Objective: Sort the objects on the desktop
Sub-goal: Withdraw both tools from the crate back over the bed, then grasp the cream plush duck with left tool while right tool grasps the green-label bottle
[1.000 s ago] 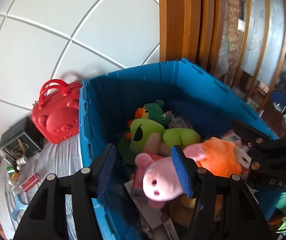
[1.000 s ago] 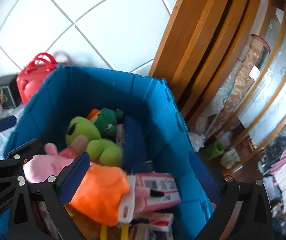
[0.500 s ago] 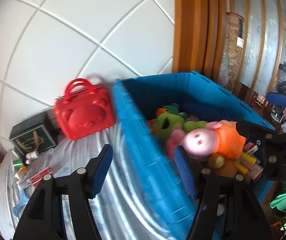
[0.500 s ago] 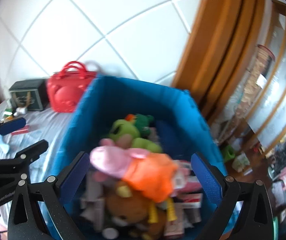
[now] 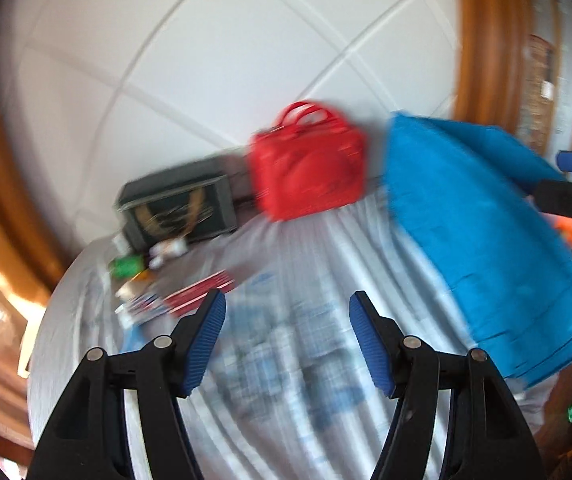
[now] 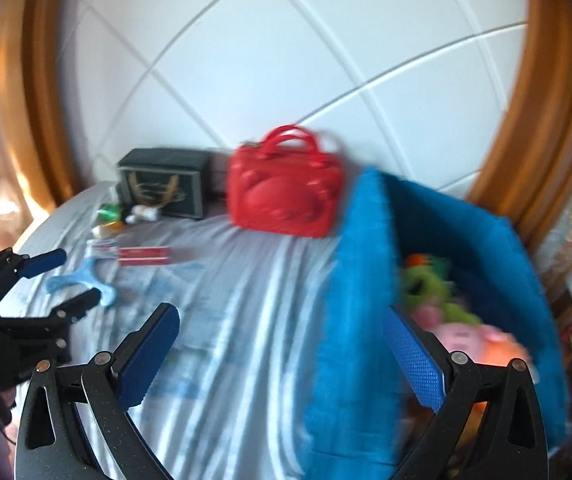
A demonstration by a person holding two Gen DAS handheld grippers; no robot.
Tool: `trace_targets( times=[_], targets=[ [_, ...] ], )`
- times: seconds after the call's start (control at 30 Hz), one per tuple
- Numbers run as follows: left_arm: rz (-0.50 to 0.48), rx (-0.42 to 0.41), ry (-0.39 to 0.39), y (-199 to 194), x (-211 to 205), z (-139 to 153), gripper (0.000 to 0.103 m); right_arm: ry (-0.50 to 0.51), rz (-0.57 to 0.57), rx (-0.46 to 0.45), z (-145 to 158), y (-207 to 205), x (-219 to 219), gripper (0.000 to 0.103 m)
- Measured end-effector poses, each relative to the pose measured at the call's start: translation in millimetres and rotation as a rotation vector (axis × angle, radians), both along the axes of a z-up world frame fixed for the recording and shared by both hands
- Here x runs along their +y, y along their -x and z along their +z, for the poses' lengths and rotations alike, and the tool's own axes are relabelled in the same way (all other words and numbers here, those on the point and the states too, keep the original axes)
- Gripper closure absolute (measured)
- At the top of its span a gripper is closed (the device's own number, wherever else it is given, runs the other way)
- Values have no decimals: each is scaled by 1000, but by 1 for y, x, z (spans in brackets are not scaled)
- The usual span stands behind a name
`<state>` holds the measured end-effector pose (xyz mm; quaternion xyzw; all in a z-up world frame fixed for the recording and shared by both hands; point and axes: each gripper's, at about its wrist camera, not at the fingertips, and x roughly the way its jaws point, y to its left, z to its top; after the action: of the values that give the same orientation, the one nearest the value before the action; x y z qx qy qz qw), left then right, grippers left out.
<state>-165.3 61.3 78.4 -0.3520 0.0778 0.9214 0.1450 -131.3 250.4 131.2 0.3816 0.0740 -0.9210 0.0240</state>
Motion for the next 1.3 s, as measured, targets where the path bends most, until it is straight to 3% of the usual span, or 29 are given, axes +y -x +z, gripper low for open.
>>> trace_targets(
  times=[0.27, 0.57, 0.77, 0.9, 1.13, 1.3],
  targets=[
    [215, -118, -8, 43, -150, -64, 39, 89, 51, -123, -77, 66, -74, 0],
    [355, -230, -58, 94, -241, -151, 39, 137, 67, -208, -159, 136, -126, 0],
    [408, -259, -101, 156, -258, -191, 39, 146, 74, -284, -210, 191, -141, 0],
    [382, -269, -116, 210, -252, -204, 39, 151, 79, -304, -235, 226, -151, 0],
    [369, -264, -45, 301, -233, -233, 39, 158, 102, -323, -261, 265, -161, 0],
    [350, -340, -74, 336, -238, -265, 40, 142, 121, -326, -275, 294, -173, 0]
  ],
)
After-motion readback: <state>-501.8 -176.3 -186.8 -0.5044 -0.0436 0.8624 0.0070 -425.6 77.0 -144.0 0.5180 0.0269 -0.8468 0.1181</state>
